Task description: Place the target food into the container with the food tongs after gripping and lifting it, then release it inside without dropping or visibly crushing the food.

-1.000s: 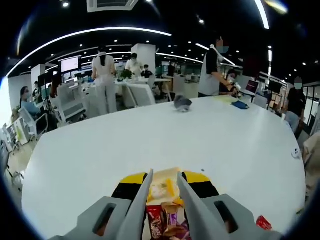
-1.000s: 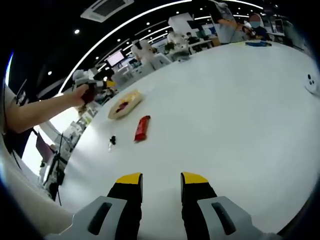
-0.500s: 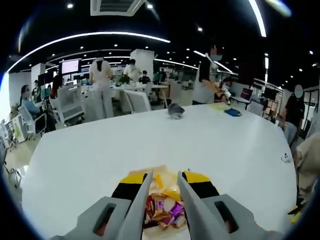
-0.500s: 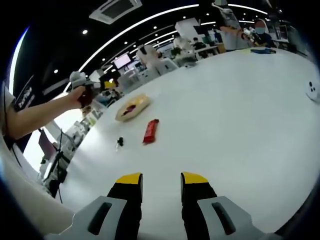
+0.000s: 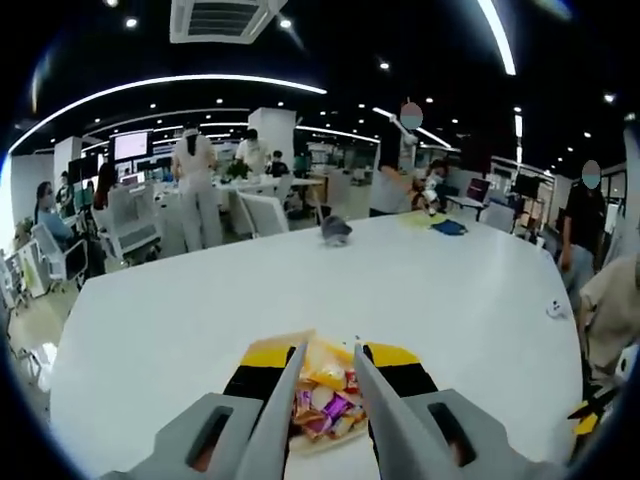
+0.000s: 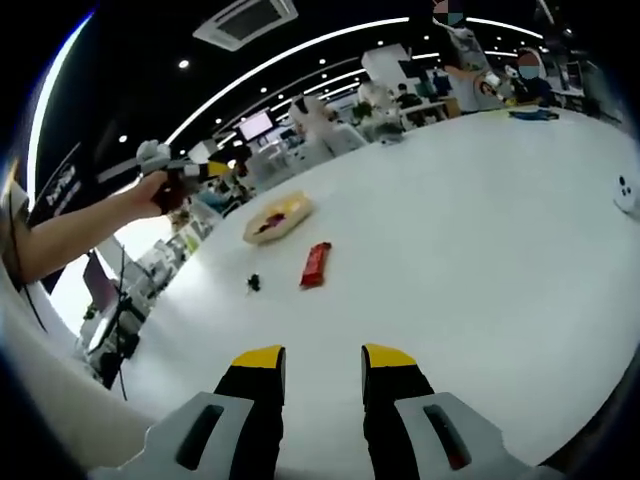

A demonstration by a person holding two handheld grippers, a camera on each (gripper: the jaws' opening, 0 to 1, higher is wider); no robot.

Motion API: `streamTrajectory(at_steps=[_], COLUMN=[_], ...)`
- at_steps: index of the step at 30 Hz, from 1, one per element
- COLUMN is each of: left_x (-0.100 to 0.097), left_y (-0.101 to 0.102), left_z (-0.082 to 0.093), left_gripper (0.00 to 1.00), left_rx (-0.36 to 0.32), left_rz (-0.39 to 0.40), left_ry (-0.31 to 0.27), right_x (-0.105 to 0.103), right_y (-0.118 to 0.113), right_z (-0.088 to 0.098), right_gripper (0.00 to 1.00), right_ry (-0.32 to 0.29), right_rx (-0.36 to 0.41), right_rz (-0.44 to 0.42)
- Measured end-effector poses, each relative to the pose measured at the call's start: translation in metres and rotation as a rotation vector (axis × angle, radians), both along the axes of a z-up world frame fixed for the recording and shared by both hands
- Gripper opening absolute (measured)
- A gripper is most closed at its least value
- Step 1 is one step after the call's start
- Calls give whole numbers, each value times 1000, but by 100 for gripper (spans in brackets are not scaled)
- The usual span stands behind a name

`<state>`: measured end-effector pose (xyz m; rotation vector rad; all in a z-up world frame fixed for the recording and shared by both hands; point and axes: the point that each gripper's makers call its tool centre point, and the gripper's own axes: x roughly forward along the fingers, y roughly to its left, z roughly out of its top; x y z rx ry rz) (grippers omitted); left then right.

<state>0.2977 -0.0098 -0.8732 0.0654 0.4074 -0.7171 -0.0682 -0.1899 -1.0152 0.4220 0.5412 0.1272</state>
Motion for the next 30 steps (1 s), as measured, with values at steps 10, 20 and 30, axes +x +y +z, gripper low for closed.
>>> streamTrajectory(at_steps=[10,20,30], left_x=[-23,-48,-74], left_y=[8,11,8], left_z=[2,7,-3], left_gripper=[25,25,25], left_rx=[-32,-86,-55], left_rz=[9,21,-17], left_ry=[5,4,-19], right_x=[-1,0,3], right_y=[4,17,29], right_z=[4,5,4], right_gripper=[30,30,30], right_ry=[-17,-24,-27], right_rx=[-2,-1,-4], right_rz=[23,63,103])
